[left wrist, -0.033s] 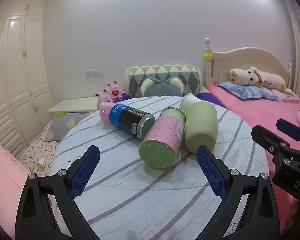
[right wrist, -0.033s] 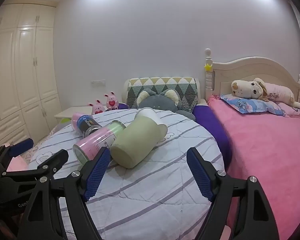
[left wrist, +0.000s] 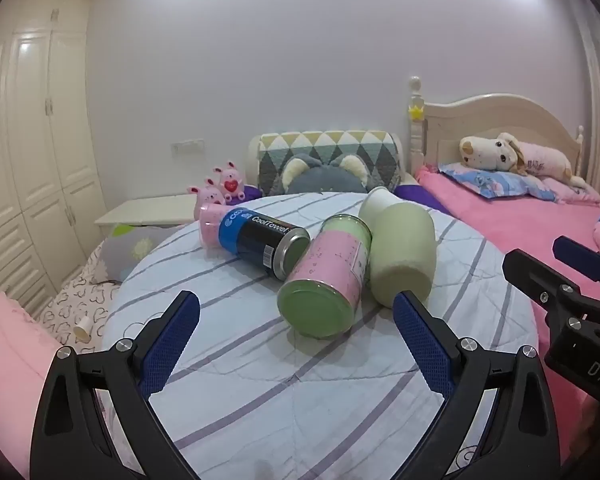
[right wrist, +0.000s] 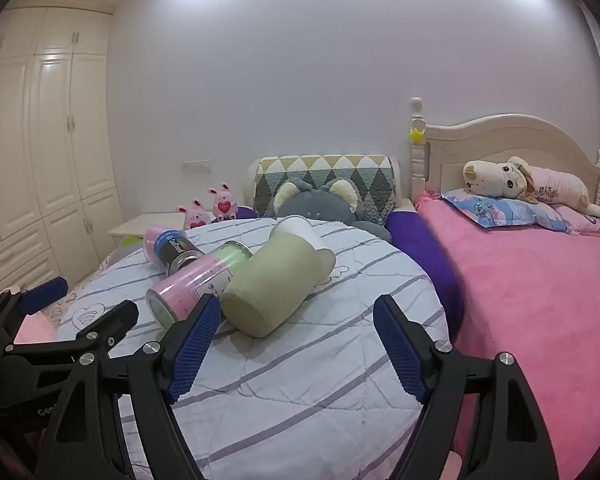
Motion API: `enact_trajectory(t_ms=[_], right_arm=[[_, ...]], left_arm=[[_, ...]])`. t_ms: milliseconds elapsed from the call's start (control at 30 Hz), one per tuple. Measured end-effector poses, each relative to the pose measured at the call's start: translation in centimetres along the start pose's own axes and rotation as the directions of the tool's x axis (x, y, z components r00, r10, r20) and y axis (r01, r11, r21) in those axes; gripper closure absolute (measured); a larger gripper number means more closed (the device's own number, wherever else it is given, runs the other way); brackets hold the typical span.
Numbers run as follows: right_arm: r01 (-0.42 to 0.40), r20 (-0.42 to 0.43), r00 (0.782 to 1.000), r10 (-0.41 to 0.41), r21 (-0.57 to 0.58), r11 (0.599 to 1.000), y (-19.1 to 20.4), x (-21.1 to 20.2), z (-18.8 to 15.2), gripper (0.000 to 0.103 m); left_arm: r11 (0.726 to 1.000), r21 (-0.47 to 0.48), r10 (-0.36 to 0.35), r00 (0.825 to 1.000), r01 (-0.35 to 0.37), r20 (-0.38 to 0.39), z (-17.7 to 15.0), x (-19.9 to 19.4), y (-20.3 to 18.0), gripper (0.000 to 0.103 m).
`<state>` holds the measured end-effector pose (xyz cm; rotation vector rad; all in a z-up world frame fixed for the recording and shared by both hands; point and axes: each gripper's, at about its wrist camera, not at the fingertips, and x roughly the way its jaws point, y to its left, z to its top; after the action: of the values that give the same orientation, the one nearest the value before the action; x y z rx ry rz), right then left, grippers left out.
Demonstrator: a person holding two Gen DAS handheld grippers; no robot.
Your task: Flip cup upright
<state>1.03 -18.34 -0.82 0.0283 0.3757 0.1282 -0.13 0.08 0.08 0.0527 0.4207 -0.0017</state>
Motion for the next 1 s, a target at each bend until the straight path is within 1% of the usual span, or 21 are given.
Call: enact_trajectory(t_ms=[100, 167, 200, 267, 333, 600, 1000], right_arm=[[0.001, -0.001, 1.0, -0.001, -0.002, 1.0, 0.1, 0.1, 0.0, 0.023], [0.0, -0.004, 1.0, 0.0, 0.0, 1.0, 0.1, 0.0, 0.0, 0.023], [0.0, -0.005, 1.0, 0.0, 0.0, 1.0, 0.0, 0.0, 0.0, 0.023], [0.002, -0.006, 1.0, -0.002, 0.0, 1.0, 0.0, 0.0, 0.0, 0.023], [-0.001, -0.008, 1.0, 0.001, -0.009, 1.0, 0.7, 0.7, 0.3, 0.023], [-0.027, -0.007, 1.0, 0.027, -0.018, 0.999, 0.6, 0.2, 0.5, 0.023], [-0.027, -0.009, 1.0, 0.027, -0.019, 0.999, 0.7, 0.3, 0.6, 0.023]], left_arm=[[1.0, 0.004, -0.004, 1.0, 0.004, 0.028, -0.1, -0.8, 0.1, 0.004], [1.0, 0.009, 0.0, 1.0, -0.001, 0.018, -0.3, -1.2, -0.2, 0.004], [1.0, -0.007, -0.002, 1.0, 0.002, -0.003, -0.3, -0.9, 0.0, 0.004], [1.0, 0.005, 0.003, 1.0, -0.003, -0.011, -0.1, -0.6, -0.1, 0.004], [1.0, 0.008, 0.006, 1.0, -0.006, -0.012, 0.0, -0.5, -0.1, 0.004], [1.0, 0.005, 0.015, 1.0, -0.015, -0.009, 0.4, 0.0, -0.1, 0.004], [1.0, 0.003, 0.015, 1.0, -0.015, -0.005, 0.5, 0.0, 0.2, 0.004]])
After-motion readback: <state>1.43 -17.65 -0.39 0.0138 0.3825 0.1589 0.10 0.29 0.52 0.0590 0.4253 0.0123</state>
